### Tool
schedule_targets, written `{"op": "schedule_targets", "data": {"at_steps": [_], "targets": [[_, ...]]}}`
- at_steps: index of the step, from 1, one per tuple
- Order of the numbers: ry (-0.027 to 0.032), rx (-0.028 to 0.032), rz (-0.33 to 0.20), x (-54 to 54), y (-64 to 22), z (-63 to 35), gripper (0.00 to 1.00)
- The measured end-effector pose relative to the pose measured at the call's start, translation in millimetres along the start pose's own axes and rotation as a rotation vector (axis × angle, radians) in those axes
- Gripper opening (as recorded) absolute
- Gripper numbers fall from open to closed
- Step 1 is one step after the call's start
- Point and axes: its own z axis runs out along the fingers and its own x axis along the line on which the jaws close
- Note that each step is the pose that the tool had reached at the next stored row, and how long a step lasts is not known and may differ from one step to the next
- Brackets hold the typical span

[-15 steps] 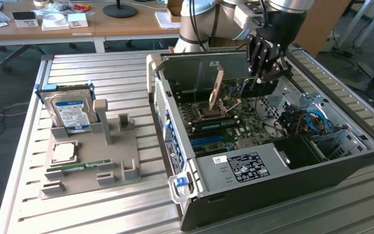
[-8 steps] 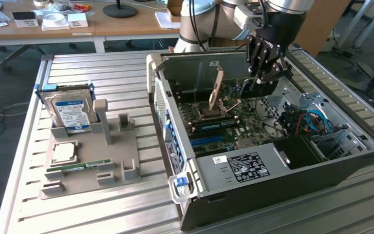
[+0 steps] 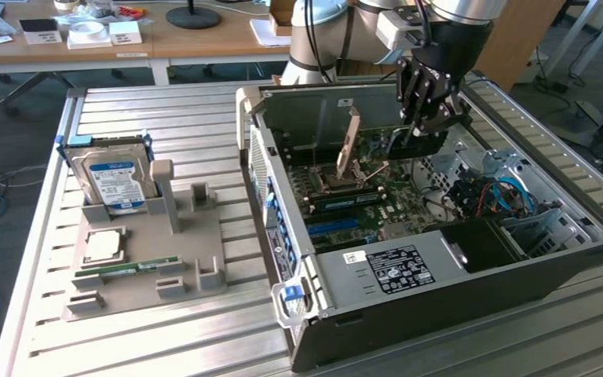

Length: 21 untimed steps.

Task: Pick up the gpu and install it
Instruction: 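Insert the gpu into the slot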

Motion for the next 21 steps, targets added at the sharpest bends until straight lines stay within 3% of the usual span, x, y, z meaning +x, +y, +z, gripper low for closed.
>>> {"op": "schedule_targets", "data": {"at_steps": [21], "targets": [[-0.0001,-0.0003,-0.011,1.0,0.0,1.4,0.27]]}}
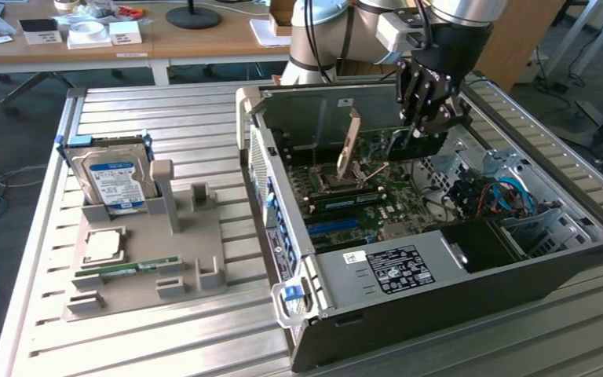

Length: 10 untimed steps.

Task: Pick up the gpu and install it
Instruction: 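Insert the gpu into the slot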

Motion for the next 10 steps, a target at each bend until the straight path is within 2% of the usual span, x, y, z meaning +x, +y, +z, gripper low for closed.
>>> {"op": "schedule_targets", "data": {"at_steps": [10], "targets": [[-0.0001,0.0002,-0.001,0.0,3.9,0.0,0.27]]}}
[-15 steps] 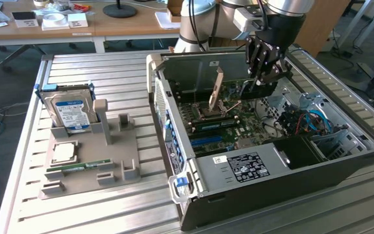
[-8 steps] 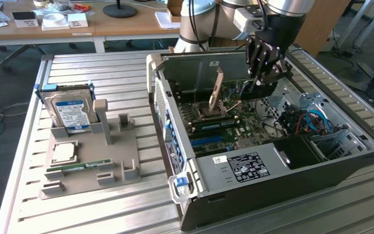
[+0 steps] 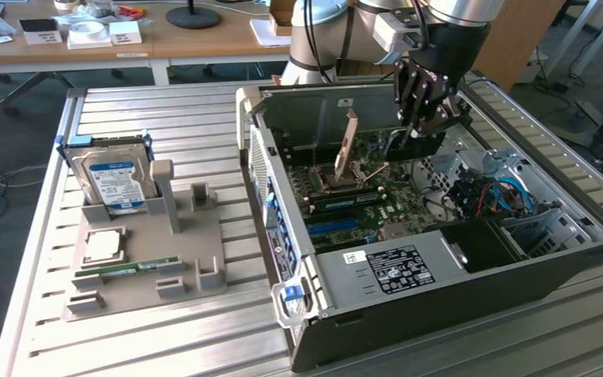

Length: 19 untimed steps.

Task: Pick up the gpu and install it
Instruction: 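Insert the gpu into the slot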

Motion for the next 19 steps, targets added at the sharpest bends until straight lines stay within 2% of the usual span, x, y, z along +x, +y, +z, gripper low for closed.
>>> {"op": "schedule_targets", "data": {"at_steps": [6,19], "targets": [[0.0000,0.0000,0.000,0.1,0.1,4.1,0.27],[-0.0002,0.0000,0.000,0.1,0.1,4.7,0.27]]}}
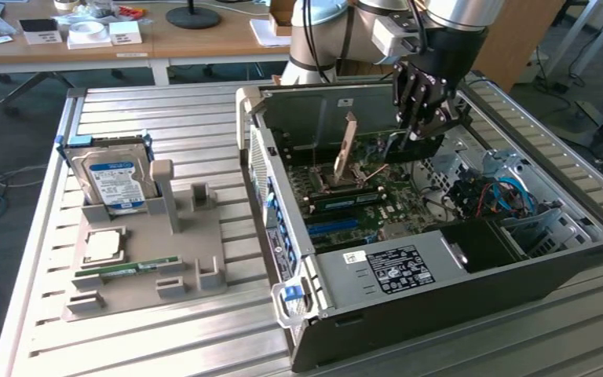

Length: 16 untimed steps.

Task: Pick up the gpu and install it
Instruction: 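Insert the gpu into the slot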

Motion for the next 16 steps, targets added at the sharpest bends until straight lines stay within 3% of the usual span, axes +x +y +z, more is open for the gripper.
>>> {"op": "schedule_targets", "data": {"at_steps": [16], "targets": [[0.0002,0.0000,0.000,0.1,0.1,5.4,0.27]]}}
